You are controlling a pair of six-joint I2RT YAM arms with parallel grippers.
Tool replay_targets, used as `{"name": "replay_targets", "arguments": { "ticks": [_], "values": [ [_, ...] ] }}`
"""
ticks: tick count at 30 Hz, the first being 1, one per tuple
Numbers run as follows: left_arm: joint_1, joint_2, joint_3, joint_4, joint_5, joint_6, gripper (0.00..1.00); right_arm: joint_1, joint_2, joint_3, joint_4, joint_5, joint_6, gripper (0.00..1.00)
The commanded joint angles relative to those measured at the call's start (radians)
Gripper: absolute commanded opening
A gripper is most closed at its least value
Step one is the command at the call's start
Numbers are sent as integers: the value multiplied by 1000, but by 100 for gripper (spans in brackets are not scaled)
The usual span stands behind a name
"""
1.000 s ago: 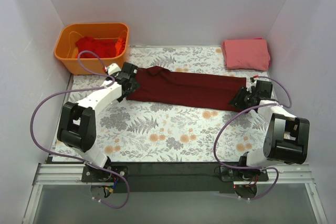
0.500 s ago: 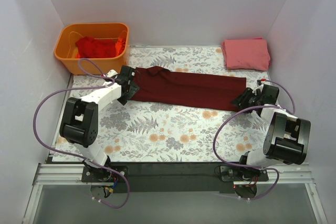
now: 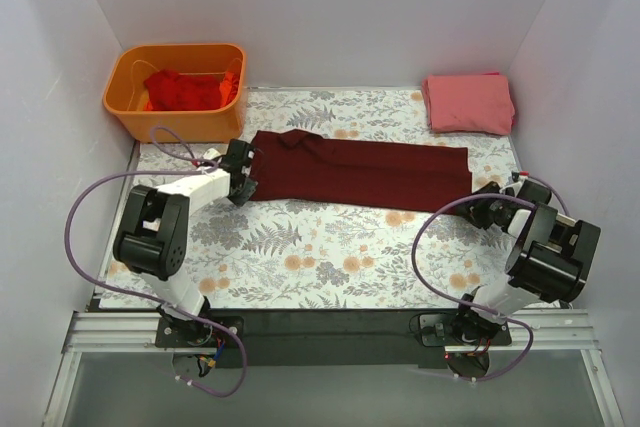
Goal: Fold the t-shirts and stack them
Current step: Fold the tshirt
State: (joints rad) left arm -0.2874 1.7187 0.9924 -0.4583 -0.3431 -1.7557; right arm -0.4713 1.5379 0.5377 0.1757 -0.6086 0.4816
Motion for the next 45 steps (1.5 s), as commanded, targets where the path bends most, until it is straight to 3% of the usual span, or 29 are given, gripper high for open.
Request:
{"name": "replay_targets", "arguments": {
  "ticks": [1,9,12,13,16,17,21,25,30,35,39,45],
  "values": [
    [39,-88,-95,-39,3,-27,4,-61,45,-59,11,33,14,42],
    [76,-410,-328,-175,81,-99,4,-102,-110,-108,-174,59,-20,42],
    [76,-508,-391,-209,147,-119,10,-99,-215,-119,-258,75,-41,43],
    [76,-533,-400,-223,163,-125,19,-98,-267,-119,-269,76,-44,43],
    [76,-600,-410,-259,155,-128,34,-43,-372,-125,-278,105,-40,46],
    [76,-616,-400,-270,144,-117,45,-17,-396,-124,-272,113,-37,47],
    [76,-682,-330,-298,73,-27,59,228,-459,-20,-236,159,-69,51],
    [74,-653,-242,-199,120,122,66,465,-353,137,-205,190,-173,51],
    [74,-474,-118,-85,277,199,66,707,-126,373,-185,159,-213,49],
    [71,-273,4,1,332,205,59,819,171,646,-143,113,-189,44],
    [59,-119,97,33,342,202,59,856,373,760,-124,60,-146,43],
    [45,22,180,73,375,217,61,895,533,844,-70,-16,-68,43]
  ]
}}
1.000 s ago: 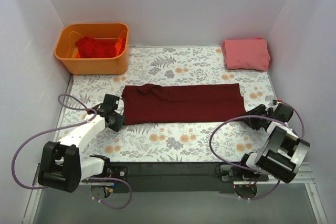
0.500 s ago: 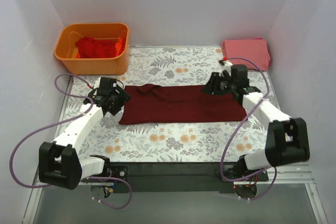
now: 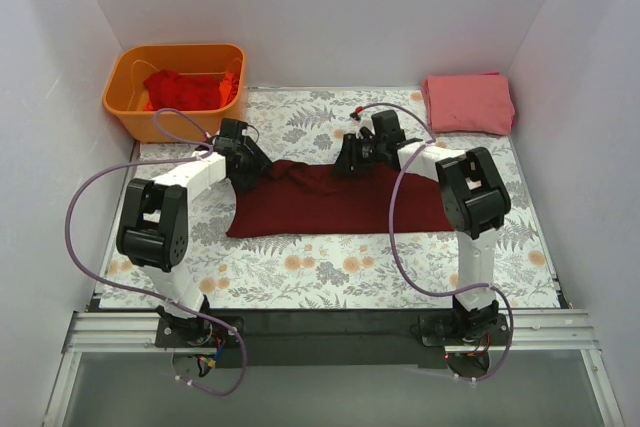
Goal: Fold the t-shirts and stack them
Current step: Fold the tshirt
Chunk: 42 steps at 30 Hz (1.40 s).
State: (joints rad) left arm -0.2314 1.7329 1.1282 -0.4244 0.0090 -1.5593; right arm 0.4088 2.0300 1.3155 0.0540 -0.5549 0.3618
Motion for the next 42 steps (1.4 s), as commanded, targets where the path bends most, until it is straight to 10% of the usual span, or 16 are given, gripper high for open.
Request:
{"name": "replay_targets", "arguments": {
  "ticks": [1,29,42],
  "values": [
    [-13,22,48,47,20,25,61,19,53,71,66,-74,60,44],
    [-20,37,12,191,26,110,61,56,220,148,164,-105,226,38],
    [-20,11,-62,257,40,137,62,56,225,162,168,-102,212,1]
  ]
}}
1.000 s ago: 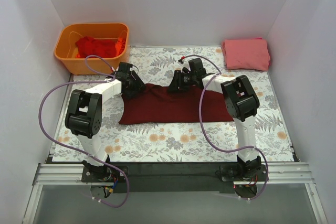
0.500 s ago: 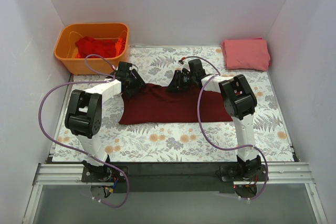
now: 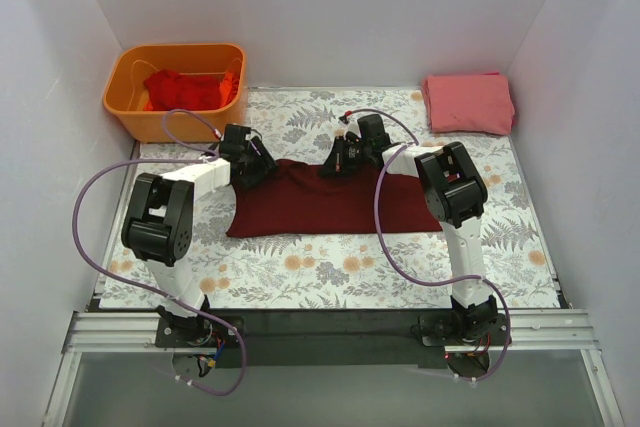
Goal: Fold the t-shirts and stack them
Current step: Fold the tshirt
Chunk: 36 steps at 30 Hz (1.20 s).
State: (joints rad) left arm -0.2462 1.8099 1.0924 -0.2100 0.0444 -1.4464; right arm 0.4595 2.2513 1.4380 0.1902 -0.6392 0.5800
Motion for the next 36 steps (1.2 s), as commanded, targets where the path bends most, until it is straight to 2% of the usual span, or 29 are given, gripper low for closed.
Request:
{"name": "replay_targets", "arguments": {
  "ticks": [1,11,18,32,35,36],
  "values": [
    [-5,-78,-41,53,6,24,62,5,5,39,34,-20,-6,1],
    [-5,-80,-106,205,29,69,55,5,5,41,41,-30,-5,1],
    [-5,-50,-91,258,83,60,40,5,10,45,49,-34,0,1],
    [-10,-40,-103,250,95,44,37,5,8,58,57,-37,-3,1],
    [-10,-58,-101,230,80,38,26,4,-1,53,57,-30,-20,1],
    [-8,-69,-97,222,75,29,17,4,-2,53,57,-30,-25,1]
  ]
}}
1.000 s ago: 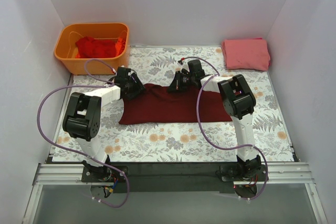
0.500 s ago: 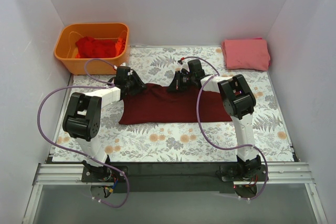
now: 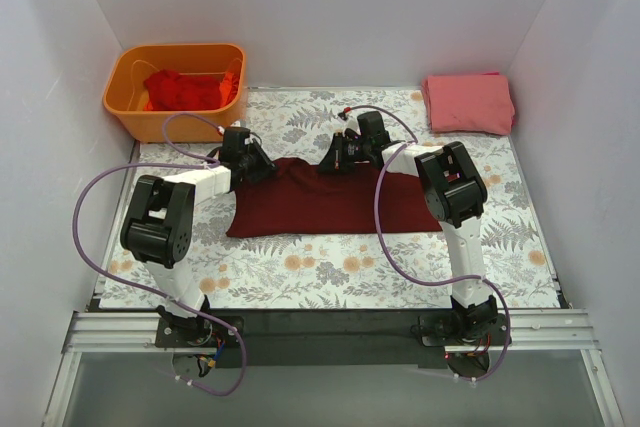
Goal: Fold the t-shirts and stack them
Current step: Fold the tshirt
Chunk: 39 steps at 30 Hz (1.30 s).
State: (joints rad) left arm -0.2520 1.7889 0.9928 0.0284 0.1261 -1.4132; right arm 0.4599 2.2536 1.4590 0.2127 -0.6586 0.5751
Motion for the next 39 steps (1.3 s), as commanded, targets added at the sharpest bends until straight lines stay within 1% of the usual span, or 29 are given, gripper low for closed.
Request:
{"name": "replay_targets", "arguments": {
  "ticks": [1,3,4,7,14,22,32,36,39],
  "values": [
    [-4,-52,6,-22,-9,-3,12,5,-8,31,34,-7,-26,1],
    [-4,-65,17,-51,-19,-4,7,3,-15,28,33,-1,-43,1],
    [-4,-66,20,-58,-28,-1,3,3,-19,27,33,2,-50,1],
    [-1,-62,55,-93,-55,25,0,-1,-42,14,33,24,-69,1],
    [14,-16,139,-186,-69,57,0,-6,-110,-15,33,86,-147,1],
    [28,40,227,-254,-36,86,0,-6,-164,-54,30,145,-236,1],
    [56,55,253,-343,-11,99,0,-6,-198,-91,31,142,-284,1],
    [60,53,257,-354,33,96,1,-6,-212,-101,31,126,-300,1],
    [62,43,259,-361,64,85,4,-4,-224,-109,30,106,-308,1]
  ]
}}
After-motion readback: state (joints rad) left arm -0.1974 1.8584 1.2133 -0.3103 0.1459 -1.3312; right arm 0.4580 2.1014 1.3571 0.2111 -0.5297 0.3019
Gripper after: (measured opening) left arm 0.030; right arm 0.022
